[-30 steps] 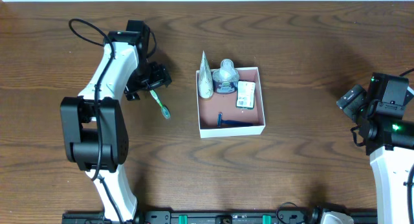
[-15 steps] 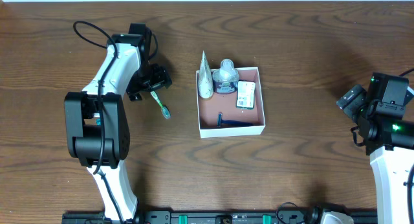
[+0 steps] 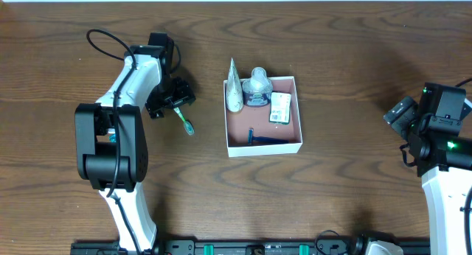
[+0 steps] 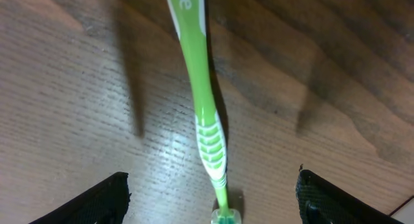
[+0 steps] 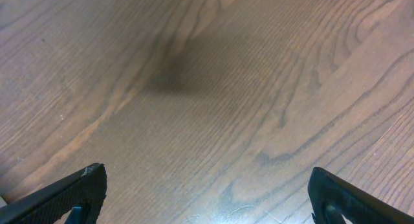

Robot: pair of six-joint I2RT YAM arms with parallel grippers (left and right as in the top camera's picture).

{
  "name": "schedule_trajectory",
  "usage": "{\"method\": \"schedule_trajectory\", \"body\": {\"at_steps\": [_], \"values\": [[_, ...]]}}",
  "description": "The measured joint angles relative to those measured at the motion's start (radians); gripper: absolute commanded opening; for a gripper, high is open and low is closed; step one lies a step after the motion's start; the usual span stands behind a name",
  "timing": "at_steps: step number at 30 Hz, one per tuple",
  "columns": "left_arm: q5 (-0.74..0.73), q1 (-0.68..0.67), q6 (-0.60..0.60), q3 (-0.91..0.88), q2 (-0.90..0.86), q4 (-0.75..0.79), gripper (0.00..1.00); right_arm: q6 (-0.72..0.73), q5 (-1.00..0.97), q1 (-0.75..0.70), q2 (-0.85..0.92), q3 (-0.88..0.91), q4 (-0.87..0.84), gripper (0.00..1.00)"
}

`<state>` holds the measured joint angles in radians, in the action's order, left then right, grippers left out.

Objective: Pack container
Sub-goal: 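Move the left gripper to the green toothbrush and grasp it, then lift the green toothbrush with the left gripper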

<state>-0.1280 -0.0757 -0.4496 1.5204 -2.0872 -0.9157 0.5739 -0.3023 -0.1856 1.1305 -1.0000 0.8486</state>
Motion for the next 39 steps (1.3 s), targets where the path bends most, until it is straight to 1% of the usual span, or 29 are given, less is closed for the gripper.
{"method": "schedule_trajectory", "body": {"at_steps": [10,12,14,16,17,18,19,20,22,24,30,36,39], "values": [[0.002,0.0,0.0,-0.082,0.0,0.076,0.81,0.0,0.0,0.0,0.0,0.0,0.0,0.99],[0.003,0.0,-0.003,-0.085,0.0,0.082,0.72,0.0,0.0,0.0,0.0,0.0,0.0,0.99],[0.006,0.0,-0.004,-0.086,0.001,0.088,0.55,0.0,0.0,0.0,0.0,0.0,0.0,0.99],[0.009,0.0,-0.009,-0.086,0.001,0.089,0.43,0.0,0.0,0.0,0.0,0.0,0.0,0.99],[0.011,0.001,-0.008,-0.086,0.001,0.09,0.41,0.0,0.0,0.0,0.0,0.0,0.0,0.99],[0.011,0.001,-0.007,-0.087,0.001,0.091,0.35,0.0,0.0,0.0,0.0,0.0,0.0,0.99],[0.01,0.001,-0.008,-0.087,0.001,0.091,0.28,0.0,0.0,0.0,0.0,0.0,0.0,0.99],[0.011,0.001,-0.009,-0.087,0.001,0.091,0.25,0.0,0.0,0.0,0.0,0.0,0.0,0.99],[0.011,0.001,-0.01,-0.087,0.001,0.092,0.14,0.0,0.0,0.0,0.0,0.0,0.0,0.99],[0.011,0.001,-0.008,-0.088,0.001,0.09,0.06,0.0,0.0,0.0,0.0,0.0,0.0,0.99],[0.002,0.001,0.005,-0.087,0.002,0.074,0.06,0.0,0.0,0.0,0.0,0.0,0.0,0.99],[-0.01,0.0,0.06,-0.072,0.005,-0.04,0.06,0.0,0.0,0.0,0.0,0.0,0.0,0.99],[-0.016,0.0,0.095,-0.046,0.044,-0.083,0.06,0.0,0.0,0.0,0.0,0.0,0.0,0.99]]}}
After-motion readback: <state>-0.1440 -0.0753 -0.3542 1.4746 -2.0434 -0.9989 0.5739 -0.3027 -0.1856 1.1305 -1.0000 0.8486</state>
